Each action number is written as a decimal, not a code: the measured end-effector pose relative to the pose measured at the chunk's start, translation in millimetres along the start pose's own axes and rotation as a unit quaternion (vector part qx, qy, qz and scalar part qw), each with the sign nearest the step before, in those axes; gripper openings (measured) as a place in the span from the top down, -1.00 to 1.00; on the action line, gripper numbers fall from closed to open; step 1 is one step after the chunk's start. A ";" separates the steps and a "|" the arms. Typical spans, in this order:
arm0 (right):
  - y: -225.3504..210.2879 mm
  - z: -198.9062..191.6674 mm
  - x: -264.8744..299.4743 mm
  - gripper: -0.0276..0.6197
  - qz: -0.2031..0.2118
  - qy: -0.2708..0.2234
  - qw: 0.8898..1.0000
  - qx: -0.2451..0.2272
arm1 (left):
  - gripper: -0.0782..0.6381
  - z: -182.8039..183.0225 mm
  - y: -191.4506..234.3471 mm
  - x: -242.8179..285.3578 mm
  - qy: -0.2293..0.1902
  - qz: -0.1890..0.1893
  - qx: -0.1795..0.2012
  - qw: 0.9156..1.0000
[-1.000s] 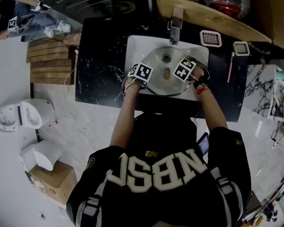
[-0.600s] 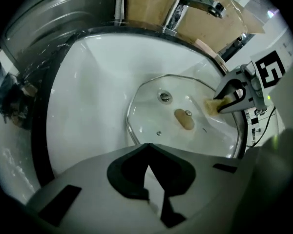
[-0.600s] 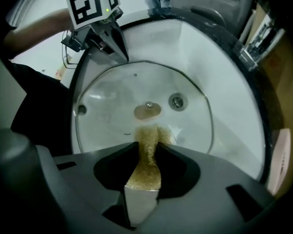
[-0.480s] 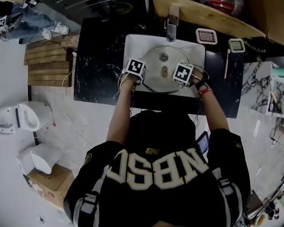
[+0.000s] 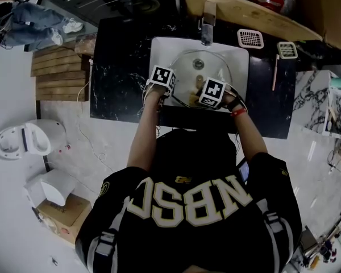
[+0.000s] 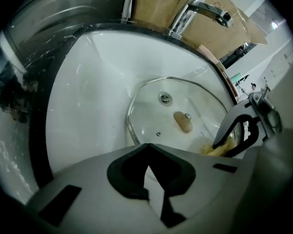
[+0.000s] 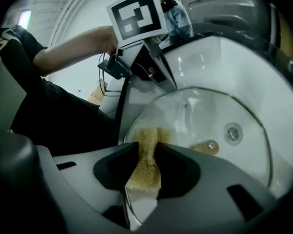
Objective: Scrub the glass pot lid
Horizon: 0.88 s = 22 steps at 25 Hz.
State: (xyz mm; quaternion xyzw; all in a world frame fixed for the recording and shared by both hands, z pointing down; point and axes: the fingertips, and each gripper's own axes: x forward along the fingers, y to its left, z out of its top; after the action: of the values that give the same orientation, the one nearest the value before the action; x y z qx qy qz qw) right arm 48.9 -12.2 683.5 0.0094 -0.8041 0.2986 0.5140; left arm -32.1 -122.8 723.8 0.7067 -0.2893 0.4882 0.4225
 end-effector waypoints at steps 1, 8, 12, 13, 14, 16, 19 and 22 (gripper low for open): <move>3.5 7.9 4.6 0.52 0.006 -0.011 1.000 -0.009 | 0.75 0.5 -0.2 -0.9 -0.002 -0.001 -0.002 1.000; -5.6 41.7 22.8 0.51 0.005 -0.049 0.998 -0.030 | 0.75 0.1 -0.3 -2.7 -0.001 -0.009 -0.021 1.000; -23.4 62.0 32.3 0.51 -0.014 -0.081 0.996 -0.023 | 0.75 0.1 -0.9 -1.7 0.001 -0.018 -0.032 0.999; -30.1 67.7 34.3 0.51 -0.027 -0.088 0.995 -0.023 | 0.75 0.1 -0.3 -1.8 0.000 -0.019 -0.032 0.999; -38.0 72.9 36.1 0.51 -0.044 -0.095 0.994 -0.022 | 0.75 0.2 0.4 -2.1 0.000 -0.019 -0.034 0.999; -53.3 79.8 38.9 0.51 -0.077 -0.102 0.992 -0.023 | 0.75 0.1 1.5 -2.1 -0.001 -0.021 -0.041 0.999; -67.9 83.8 41.8 0.51 -0.098 -0.110 0.989 -0.026 | 0.75 -1.0 1.0 -1.8 -0.001 -0.028 -0.054 0.998; -70.3 90.0 44.8 0.51 -0.083 -0.118 0.989 -0.033 | 0.75 -1.6 1.5 -2.9 0.000 -0.027 -0.057 0.998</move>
State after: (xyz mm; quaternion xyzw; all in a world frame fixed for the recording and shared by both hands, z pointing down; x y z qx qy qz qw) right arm -23.4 -100.9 727.4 0.0941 -0.8649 0.2255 0.4384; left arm -35.0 -122.2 721.8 0.6888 -0.2975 0.4595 0.4752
